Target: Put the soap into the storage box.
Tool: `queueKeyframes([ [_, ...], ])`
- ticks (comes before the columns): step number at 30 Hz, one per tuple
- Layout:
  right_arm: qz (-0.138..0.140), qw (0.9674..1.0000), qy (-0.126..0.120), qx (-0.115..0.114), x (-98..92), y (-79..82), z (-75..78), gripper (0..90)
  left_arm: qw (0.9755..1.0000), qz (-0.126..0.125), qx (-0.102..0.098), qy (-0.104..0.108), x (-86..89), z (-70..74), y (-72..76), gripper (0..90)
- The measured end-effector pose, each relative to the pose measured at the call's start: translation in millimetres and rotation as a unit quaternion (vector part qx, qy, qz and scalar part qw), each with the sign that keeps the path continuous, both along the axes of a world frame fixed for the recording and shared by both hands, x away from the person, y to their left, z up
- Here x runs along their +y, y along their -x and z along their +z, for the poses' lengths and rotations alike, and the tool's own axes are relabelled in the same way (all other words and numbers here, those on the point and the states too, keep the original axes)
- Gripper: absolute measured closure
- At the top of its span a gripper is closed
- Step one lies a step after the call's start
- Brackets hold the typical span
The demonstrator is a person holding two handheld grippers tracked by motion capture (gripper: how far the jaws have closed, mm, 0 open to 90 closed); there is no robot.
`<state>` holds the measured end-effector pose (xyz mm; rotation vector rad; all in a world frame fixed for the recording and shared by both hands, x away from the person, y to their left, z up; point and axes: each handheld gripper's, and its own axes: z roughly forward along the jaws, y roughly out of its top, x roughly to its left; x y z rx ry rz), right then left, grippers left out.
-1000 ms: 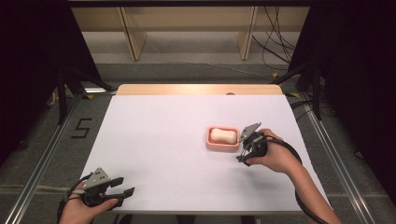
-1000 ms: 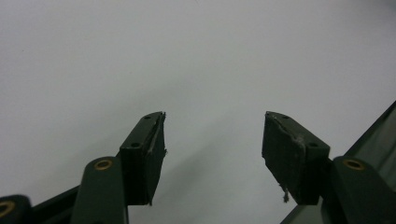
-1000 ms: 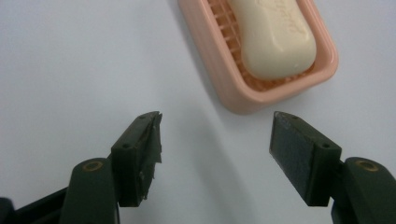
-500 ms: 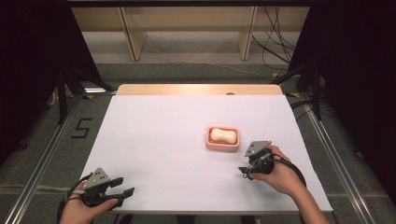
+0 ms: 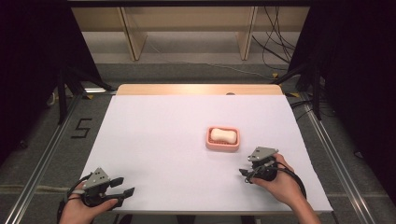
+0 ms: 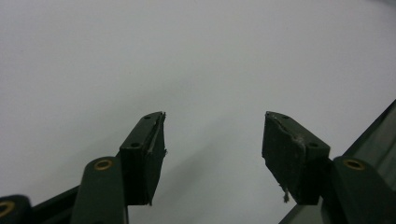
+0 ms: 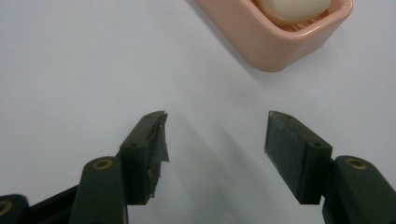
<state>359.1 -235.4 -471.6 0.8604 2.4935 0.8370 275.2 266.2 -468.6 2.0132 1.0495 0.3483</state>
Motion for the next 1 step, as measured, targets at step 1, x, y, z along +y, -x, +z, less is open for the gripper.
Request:
queueKeyframes([
  [1,-0.001,1.0000,-0.001,-0.002,0.3,0.1,-0.5,40.4,0.9999,-0.006,-0.006,-0.011,1.6,0.3,-1.4,38.9],
])
